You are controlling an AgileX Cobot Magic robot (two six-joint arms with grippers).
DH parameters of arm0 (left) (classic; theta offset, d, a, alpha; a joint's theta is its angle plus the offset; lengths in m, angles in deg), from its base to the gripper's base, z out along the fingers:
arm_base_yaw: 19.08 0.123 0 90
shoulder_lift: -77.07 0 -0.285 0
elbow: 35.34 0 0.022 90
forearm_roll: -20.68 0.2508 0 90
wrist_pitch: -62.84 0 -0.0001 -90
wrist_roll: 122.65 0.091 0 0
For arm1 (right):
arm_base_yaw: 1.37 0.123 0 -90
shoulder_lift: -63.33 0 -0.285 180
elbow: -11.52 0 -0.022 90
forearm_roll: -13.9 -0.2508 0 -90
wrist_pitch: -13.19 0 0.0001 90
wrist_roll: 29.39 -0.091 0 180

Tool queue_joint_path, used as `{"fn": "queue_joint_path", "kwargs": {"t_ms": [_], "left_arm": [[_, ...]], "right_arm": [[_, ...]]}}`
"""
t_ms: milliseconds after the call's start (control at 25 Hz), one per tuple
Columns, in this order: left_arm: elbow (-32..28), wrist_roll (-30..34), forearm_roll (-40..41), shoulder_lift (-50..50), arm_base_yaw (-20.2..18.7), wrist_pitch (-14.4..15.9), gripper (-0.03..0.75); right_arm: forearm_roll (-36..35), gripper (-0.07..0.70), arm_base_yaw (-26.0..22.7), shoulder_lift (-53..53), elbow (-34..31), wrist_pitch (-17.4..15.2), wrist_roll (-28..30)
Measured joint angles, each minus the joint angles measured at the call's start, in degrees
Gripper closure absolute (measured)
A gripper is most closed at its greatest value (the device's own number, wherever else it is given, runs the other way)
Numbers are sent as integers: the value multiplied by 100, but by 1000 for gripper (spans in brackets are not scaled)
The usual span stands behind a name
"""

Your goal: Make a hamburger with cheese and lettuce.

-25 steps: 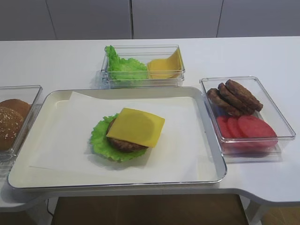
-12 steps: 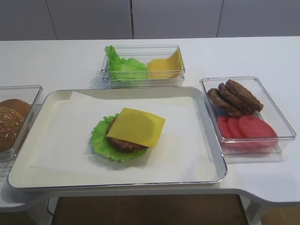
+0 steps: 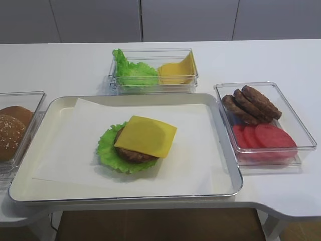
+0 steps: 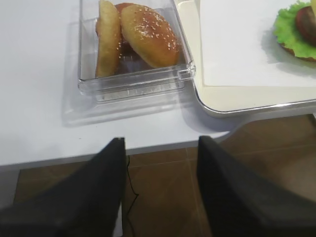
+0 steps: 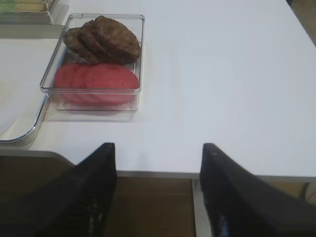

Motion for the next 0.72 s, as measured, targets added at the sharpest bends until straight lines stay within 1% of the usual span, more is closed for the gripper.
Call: {"fn": "queue_joint_path", "kwargs": {"t_ms": [80,200,720], "left_arm": [[0,0,0,0,0,0,363],[0,0,0,0,0,0,363],[0,0,0,0,0,0,363]], "right_arm": [[-96,200,0,0,-124,25,30],[-162,200,0,0,-223,-27,30],[-183,200,0,0,-260,-49,146]]}}
